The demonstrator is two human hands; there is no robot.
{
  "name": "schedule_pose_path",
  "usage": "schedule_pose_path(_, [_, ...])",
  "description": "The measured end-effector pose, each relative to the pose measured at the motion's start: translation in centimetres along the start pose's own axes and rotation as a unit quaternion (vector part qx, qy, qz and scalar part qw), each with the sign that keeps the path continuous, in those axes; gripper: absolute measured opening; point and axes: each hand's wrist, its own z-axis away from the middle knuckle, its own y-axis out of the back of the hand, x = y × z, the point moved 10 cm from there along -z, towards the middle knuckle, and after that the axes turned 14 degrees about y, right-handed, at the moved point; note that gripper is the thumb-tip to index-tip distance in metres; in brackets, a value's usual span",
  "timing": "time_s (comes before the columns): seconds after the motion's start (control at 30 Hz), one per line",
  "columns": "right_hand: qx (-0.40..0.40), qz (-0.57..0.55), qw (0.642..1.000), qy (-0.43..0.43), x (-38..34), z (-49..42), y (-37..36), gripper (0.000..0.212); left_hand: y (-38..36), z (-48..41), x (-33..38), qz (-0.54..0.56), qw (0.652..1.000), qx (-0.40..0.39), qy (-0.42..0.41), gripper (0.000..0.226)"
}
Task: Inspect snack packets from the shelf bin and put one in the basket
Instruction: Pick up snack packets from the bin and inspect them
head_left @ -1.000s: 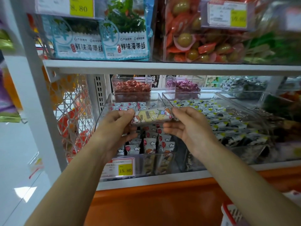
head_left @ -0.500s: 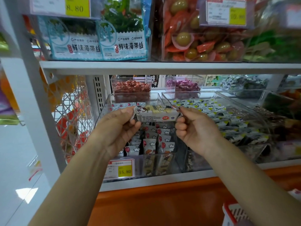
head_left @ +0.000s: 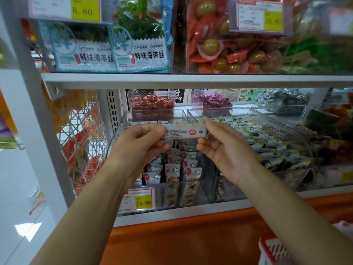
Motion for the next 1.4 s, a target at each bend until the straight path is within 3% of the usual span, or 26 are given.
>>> schedule_pose_path(0.13, [0.022,0.033,0.999,0.014,-0.3,0.1,0.6,0.012,0.4,0.1,-0.1,-0.051,0.999,0.016,-0.005,0.014])
schedule_pose_path(0.3, [0.079,0.064,0.995,0.019,-0.7,0.4,1.9,0.016,0.5,0.3,-0.1,-0.108,0.994,0.032,-0.007,0.015])
schedule_pose_path(0.53, [0.083,0.076,0.993,0.039,-1.1,0.5,2.2,0.016,0.5,0.3,0.0,-0.091,0.995,0.029,-0.004,0.01])
schedule_pose_path(0.67, [0.047,0.092,0.993,0.05,-1.1,0.3,1.7,0.015,0.1,0.4,-0.2,-0.045,0.999,-0.001,0.015,0.012])
schedule_pose_path(0.73, [0.018,0.117,0.991,0.057,-1.1,0.2,1.3,0.024,-0.1,0.4,-0.5,-0.012,0.999,-0.015,0.035,0.014])
schedule_pose_path(0.93, [-0.066,0.205,0.971,0.104,-1.4,0.4,-0.6,0.047,-0.2,0.2,-1.1,-0.077,0.996,-0.007,0.048,0.022])
schedule_pose_path(1.07, [-0.062,0.126,0.988,0.07,-1.0,0.6,-1.0,0.034,-0.5,0.2,-0.8,-0.098,0.995,-0.014,0.03,0.022])
schedule_pose_path(1.27, [-0.052,0.108,0.99,0.068,-1.2,0.2,-0.5,0.018,-0.6,0.4,0.3,-0.064,0.998,-0.024,-0.007,0.026])
schedule_pose_path(1.4, [-0.053,0.196,0.974,0.102,-1.4,0.2,-0.4,0.017,-1.2,0.6,0.1,-0.149,0.988,-0.017,-0.025,0.032])
